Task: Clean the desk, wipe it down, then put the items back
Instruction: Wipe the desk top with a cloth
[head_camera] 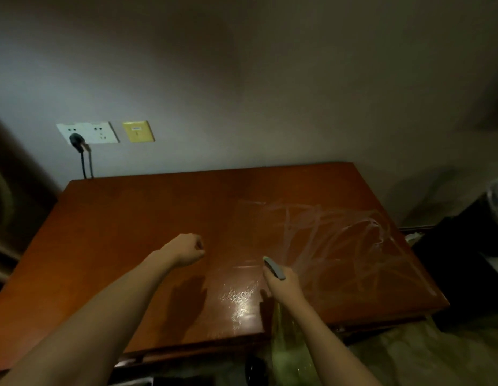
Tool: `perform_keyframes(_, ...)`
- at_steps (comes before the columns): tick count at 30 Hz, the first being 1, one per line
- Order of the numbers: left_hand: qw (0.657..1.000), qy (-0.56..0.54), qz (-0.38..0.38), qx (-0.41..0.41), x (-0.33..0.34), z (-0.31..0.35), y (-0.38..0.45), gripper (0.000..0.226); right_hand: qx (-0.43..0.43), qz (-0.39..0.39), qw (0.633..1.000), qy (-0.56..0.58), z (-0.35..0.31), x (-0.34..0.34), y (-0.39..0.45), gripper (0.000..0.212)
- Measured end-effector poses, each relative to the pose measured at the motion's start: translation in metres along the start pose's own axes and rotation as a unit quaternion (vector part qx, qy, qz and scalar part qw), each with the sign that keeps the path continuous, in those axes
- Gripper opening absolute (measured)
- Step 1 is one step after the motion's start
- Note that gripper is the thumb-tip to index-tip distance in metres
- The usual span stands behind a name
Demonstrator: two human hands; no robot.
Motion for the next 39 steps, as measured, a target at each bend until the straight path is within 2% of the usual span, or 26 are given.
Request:
perform_keyframes(4,1.0,-0.009,0.004,-0.009,-0.007,0.014,0.026,0.03,-0.013,0.008,1.0,0.015,-0.011,-0.02,0.035,0.031)
perform_keyframes(8,0.999,-0.02,0.013,-0.026,-0.01,0.021,0.041,0.03,-0.025,0.023,0.998,-0.06,-0.016,-0.03,0.066,0.042)
perform_keyframes(10,0.999,-0.028,0.018,-0.034,-0.012,0.018,0.047,0.029,-0.031,0.003,0.996,-0.085,-0.023,-0.039,0.082,0.037)
perform_keyframes(14,0.997,-0.044,0.01,-0.065,-0.017,0.005,0.049,0.029,-0.037,-0.051,0.996,-0.061,-0.04,-0.049,0.111,0.03)
perform_keyframes(17,0.996,-0.041,0.002,-0.077,-0.02,-0.005,0.051,0.027,-0.043,-0.022,0.998,-0.031,-0.053,-0.053,0.131,0.028)
perform_keyframes(22,0.995,-0.022,0.021,-0.098,-0.034,-0.002,0.061,0.027,-0.057,0.046,0.997,-0.021,-0.068,-0.058,0.141,0.041)
perform_keyframes(25,0.996,-0.018,0.031,-0.08,-0.039,0.012,0.069,0.028,-0.065,0.062,0.996,0.015,-0.064,-0.068,0.142,0.033)
perform_keyframes(28,0.997,-0.014,0.031,-0.064,-0.033,0.027,0.073,0.027,-0.057,0.024,0.998,0.031,-0.051,-0.076,0.142,0.023)
perform_keyframes(34,1.0,-0.006,-0.003,-0.021,-0.008,0.052,0.062,0.028,0.025,0.031,0.999,0.0,0.005,-0.072,0.12,0.033)
perform_keyframes(39,1.0,0.006,-0.003,0.016,0.0,0.066,0.044,0.028,0.022,0.005,0.999,-0.041,0.026,-0.076,0.072,0.03)
Point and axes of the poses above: each hand's wrist, its own y-axis towards the middle knuckle, its own x-axis out of the palm, z = x × y, the point moved 5 cm from there along y, towards the middle knuckle, and after that the axes turned 2 degrees about -y, right-handed, at the moved point
